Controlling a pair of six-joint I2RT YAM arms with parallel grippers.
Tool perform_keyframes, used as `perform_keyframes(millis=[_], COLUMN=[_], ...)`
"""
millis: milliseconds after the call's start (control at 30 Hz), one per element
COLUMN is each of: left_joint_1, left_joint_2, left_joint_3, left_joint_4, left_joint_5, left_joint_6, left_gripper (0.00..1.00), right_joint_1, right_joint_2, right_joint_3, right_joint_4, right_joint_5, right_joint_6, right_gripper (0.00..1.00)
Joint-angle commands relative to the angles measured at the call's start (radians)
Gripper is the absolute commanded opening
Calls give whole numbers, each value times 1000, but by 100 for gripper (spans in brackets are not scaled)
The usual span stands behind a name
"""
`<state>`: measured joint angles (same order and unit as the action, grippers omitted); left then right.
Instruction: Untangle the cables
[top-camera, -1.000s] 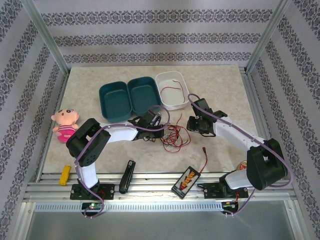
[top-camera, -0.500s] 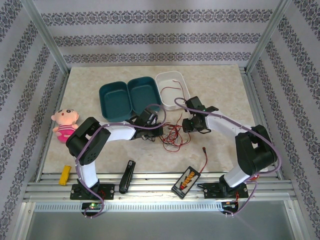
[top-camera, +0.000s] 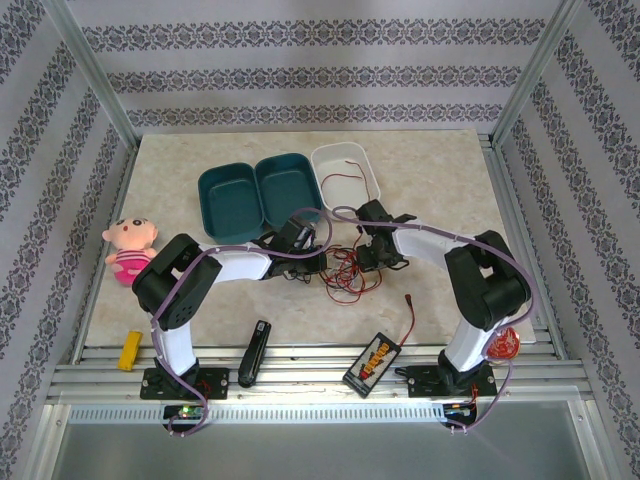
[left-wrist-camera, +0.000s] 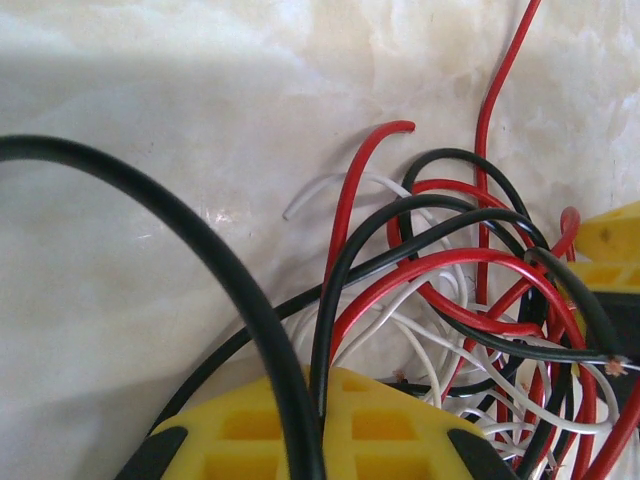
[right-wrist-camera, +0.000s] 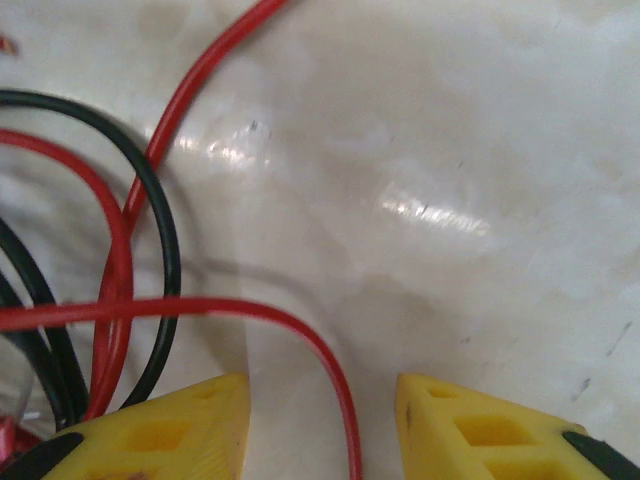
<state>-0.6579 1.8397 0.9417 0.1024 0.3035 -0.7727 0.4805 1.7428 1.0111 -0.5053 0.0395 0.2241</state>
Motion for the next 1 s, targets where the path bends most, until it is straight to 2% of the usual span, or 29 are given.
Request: perform_keyframes(millis=[0,233,433,567,767,967], left_joint_1=[15,15,15,15,15,15], left_joint_2=[16,18,7,-5,-16,-17], left_joint_3=[-21,-11,-15,-21,-35,-43], left_joint_4=[13,-1,-15,-22,-24,-17], left_joint_5=[6,10,6,3,-25,-29], left_joint_6=[-18,-12,-6,1,1,-6], left_gripper=[0,0,0,1,3,3], right_joint_1=[-2,-2,-1,6,7,7], right_joint_2=[22,95,102,48,-88,-232], right_joint_3=[41,68,67,62,48,59], right_joint_4=[-11,-4,-7,-32,-81,-116], right_joint_5=[46,57,68,153,309,384], right_joint_6=[1,44,61,85,132,170], right_gripper=[43,36,13,0,0,0])
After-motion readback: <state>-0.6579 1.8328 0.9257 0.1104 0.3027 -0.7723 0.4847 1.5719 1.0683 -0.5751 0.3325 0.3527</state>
